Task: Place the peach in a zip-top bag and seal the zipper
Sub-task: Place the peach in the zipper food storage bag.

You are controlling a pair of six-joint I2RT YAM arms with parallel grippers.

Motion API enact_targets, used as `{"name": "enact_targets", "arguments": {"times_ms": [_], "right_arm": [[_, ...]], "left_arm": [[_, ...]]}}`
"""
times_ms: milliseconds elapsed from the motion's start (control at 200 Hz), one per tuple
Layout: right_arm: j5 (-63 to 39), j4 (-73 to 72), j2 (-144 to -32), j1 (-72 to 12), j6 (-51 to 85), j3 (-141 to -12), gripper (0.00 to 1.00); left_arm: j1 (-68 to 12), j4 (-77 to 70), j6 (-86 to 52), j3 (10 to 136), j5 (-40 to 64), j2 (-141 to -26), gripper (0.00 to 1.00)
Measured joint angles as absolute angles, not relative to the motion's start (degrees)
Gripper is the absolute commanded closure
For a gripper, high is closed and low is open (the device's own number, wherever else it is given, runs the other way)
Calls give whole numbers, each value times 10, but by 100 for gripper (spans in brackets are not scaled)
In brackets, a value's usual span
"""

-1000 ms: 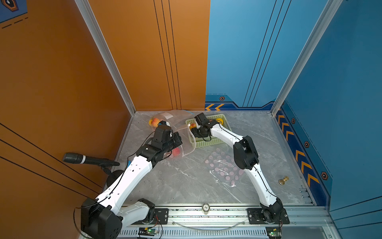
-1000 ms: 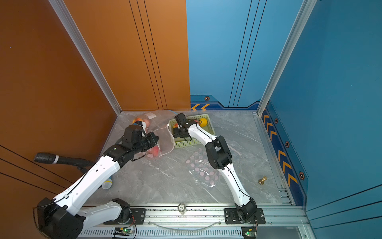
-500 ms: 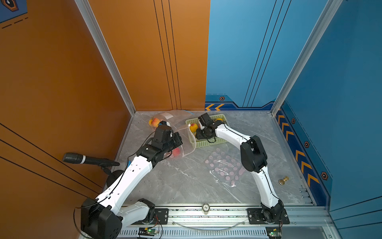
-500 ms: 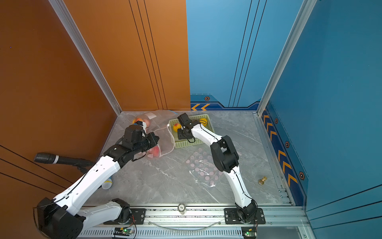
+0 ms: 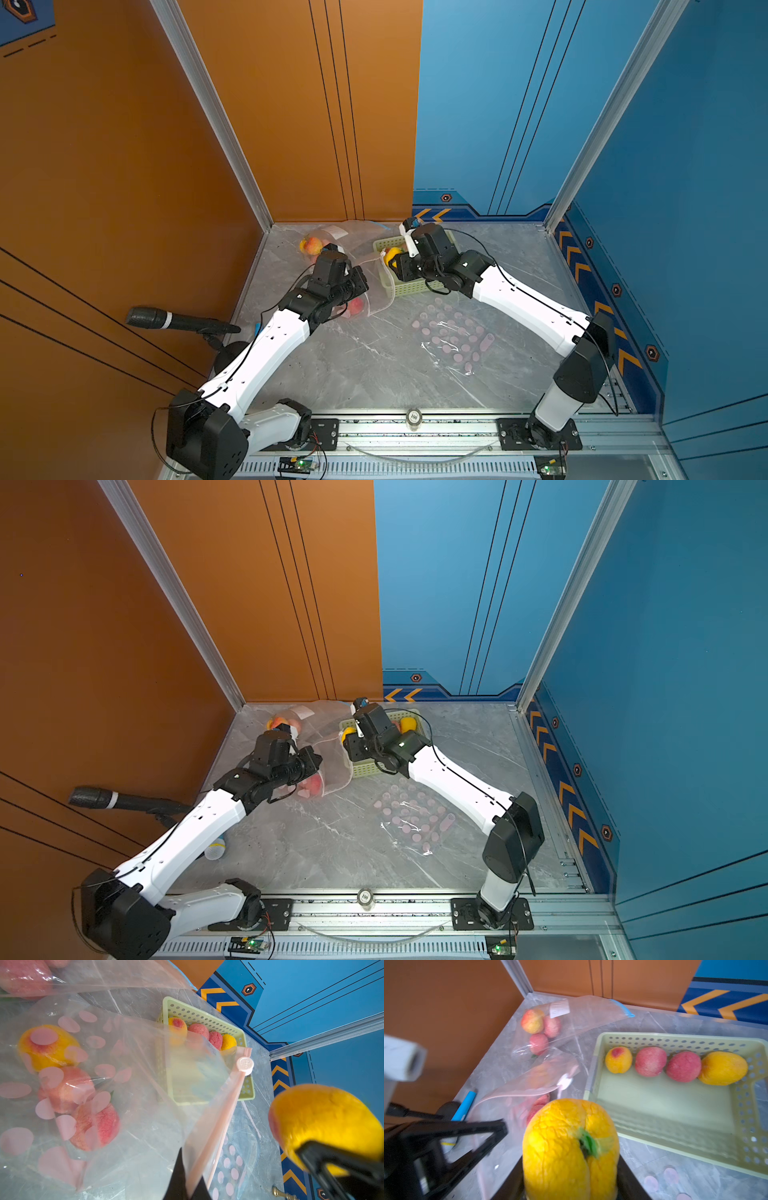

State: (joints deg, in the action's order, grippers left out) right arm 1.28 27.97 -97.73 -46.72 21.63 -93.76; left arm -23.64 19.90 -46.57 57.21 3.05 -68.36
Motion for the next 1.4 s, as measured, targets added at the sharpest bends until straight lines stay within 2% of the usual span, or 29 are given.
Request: {"name": "enact_targets", "arguments": {"times_ms": [245, 616, 686, 826, 931, 1176, 1402], "right_arm": [[34, 281, -993, -510, 208, -939, 61], [48, 318, -1142, -510, 194, -1047, 61], [48, 322, -1152, -510, 192, -1063, 57], [48, 326, -1156, -507, 188, -1084, 36], [48, 326, -1157, -503, 184, -1095, 30], [47, 326, -1156, -501, 180, -1093, 23], [43, 329, -1121, -502, 178, -1058, 28]], "left_arm": [[-236, 199, -466, 572, 32, -684, 100], [-237, 199, -466, 572, 32, -681, 100], [-237, 199, -466, 572, 32, -677, 100], [-237, 199, -466, 572, 32, -671, 100], [-237, 199, -466, 572, 32, -670, 100], [-237, 199, -466, 572, 32, -668, 100], [-237, 192, -470, 572, 32, -668, 100]]}}
